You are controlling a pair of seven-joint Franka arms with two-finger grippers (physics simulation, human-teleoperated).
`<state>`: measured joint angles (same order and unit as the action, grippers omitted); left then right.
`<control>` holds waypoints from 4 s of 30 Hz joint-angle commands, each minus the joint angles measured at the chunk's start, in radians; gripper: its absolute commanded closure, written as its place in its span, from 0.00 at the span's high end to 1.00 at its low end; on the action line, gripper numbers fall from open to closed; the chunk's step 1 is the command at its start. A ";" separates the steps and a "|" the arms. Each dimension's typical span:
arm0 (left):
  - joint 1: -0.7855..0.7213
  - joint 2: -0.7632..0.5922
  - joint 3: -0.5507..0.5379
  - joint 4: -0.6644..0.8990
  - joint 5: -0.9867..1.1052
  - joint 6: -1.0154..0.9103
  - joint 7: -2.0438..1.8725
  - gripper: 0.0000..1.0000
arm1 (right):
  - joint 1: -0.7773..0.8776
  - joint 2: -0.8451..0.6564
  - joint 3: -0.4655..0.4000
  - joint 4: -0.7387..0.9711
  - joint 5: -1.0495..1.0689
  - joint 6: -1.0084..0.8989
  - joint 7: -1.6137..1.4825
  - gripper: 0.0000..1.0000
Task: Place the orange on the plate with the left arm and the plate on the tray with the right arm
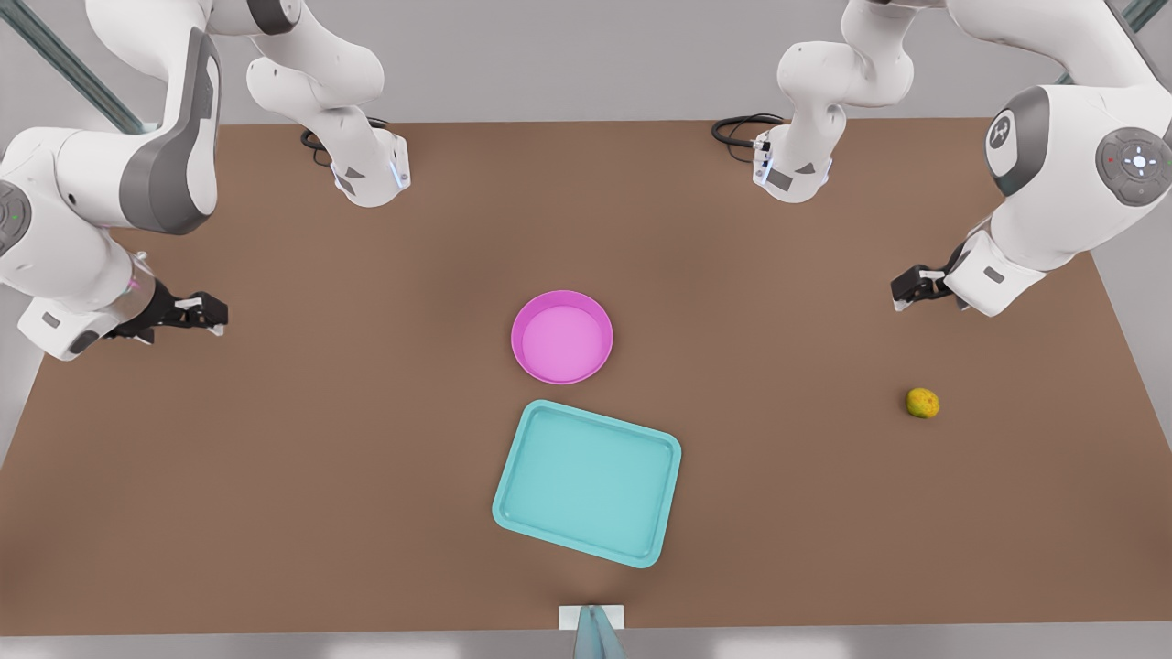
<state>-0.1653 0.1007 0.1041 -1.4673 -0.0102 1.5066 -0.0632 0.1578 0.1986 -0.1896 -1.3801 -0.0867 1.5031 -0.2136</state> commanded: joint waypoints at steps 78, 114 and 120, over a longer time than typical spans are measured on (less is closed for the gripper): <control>-0.086 0.390 0.071 -0.334 -0.040 0.646 0.004 0.58 | 0.011 0.117 0.002 0.039 0.076 0.042 0.063 1.00; -0.059 0.057 -0.035 0.113 -0.016 -0.201 -0.141 1.00 | 0.322 0.153 0.150 -0.585 0.393 0.749 0.163 1.00; -0.056 0.089 -0.032 0.150 -0.016 -0.221 -0.155 1.00 | 0.319 0.186 0.168 -0.675 0.691 0.733 0.290 1.00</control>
<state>-0.2209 0.1901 0.0719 -1.3194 -0.0328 1.3000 -0.3325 0.4793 0.3770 -0.0220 -2.0512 0.4955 2.1526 -0.0822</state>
